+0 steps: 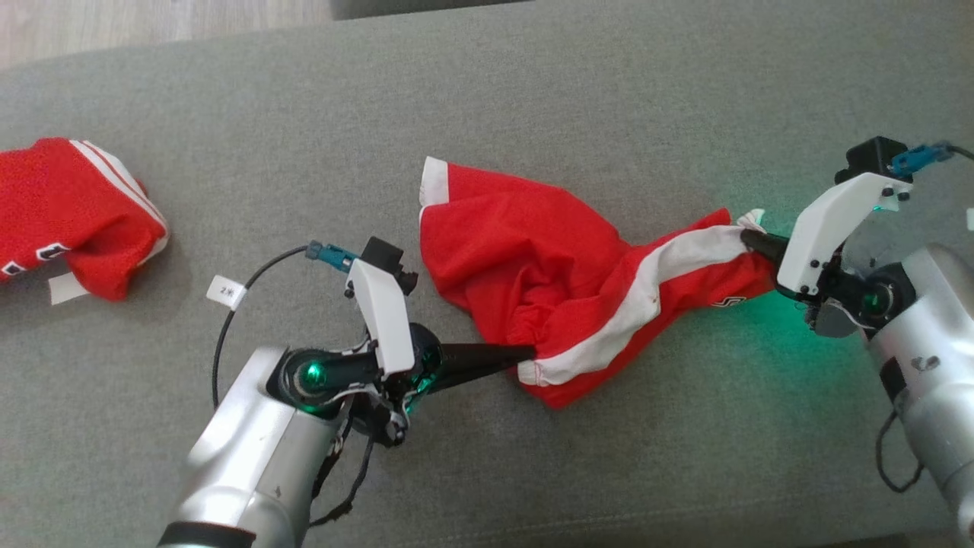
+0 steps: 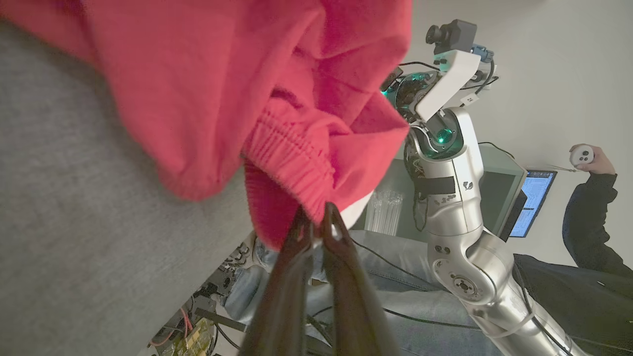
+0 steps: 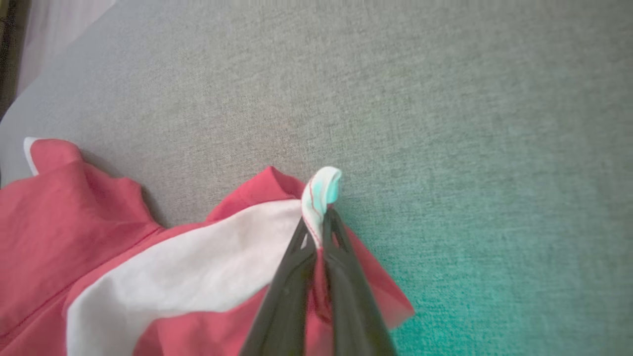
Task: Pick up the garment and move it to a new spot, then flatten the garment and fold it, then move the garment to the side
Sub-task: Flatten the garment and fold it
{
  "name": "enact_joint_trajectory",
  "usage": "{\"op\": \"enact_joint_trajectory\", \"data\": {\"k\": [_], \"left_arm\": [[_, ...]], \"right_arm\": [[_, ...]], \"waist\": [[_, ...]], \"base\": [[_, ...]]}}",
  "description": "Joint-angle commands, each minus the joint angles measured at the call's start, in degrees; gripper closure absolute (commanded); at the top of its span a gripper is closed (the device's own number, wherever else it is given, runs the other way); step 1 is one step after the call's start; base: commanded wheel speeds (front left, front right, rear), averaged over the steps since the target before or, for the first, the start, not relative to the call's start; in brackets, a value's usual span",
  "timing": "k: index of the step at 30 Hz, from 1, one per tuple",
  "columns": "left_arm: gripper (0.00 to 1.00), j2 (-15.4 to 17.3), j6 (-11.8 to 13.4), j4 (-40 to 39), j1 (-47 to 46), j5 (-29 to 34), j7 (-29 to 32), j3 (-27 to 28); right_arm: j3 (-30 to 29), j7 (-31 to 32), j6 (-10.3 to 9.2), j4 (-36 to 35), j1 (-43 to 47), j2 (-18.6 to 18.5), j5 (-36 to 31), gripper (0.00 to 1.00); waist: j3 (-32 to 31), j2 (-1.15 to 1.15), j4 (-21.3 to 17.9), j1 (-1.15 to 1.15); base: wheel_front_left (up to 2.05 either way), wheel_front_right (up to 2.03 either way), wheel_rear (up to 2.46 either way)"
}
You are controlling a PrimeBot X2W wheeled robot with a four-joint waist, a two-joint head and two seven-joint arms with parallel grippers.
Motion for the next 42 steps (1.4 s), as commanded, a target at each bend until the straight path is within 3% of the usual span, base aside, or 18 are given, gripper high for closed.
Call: {"op": "enact_joint_trajectory", "data": {"k": [1,5,14,22,32,42], "left_arm": [[1.0,0.56,-0.42,-2.04,-2.48,-0.91,-0.36,1.68],[1.0,1.04,-0.53,-4.59,-2.22,-1.73,-1.04,2.67],[1.0,5.56,-0.58,-13.53,-3.11,-1.19,-4.66,7.0],[1.0,10.4,-0.07,-16.2,-12.03,8.09,-13.5,10.29],[1.0,11.94,0.02,-4.0,-37.01,23.62,-23.57,7.46],[1.0,11.51,-0.53,8.24,-61.35,30.47,-35.62,5.87]], "right_arm": [[0.98,-1.23,-0.04,-2.24,-1.35,-1.41,0.99,1.0],[1.9,-3.47,-0.04,-4.66,-0.55,-2.78,3.37,1.0],[3.7,-8.73,-0.04,-15.32,3.38,-6.07,9.14,1.0],[2.24,-16.21,-0.04,-25.3,2.37,-7.59,13.61,1.0],[1.66,-21.62,-0.04,-20.02,-16.96,-3.82,11.53,1.0],[1.33,-34.19,-0.04,-15.61,-40.49,-0.66,8.48,1.0]], "waist": [[-0.8,0.0,-0.02,0.0],[-2.9,0.0,0.18,0.0],[-7.42,0.0,0.74,0.0],[-2.52,0.0,0.83,0.0],[11.16,0.0,1.23,0.0],[16.54,0.0,0.32,0.0]], "base": [[0.0,0.0,0.0],[0.0,0.0,0.0],[0.0,0.0,0.0],[0.0,0.0,0.0],[0.0,0.0,0.0],[0.0,0.0,0.0]]}}
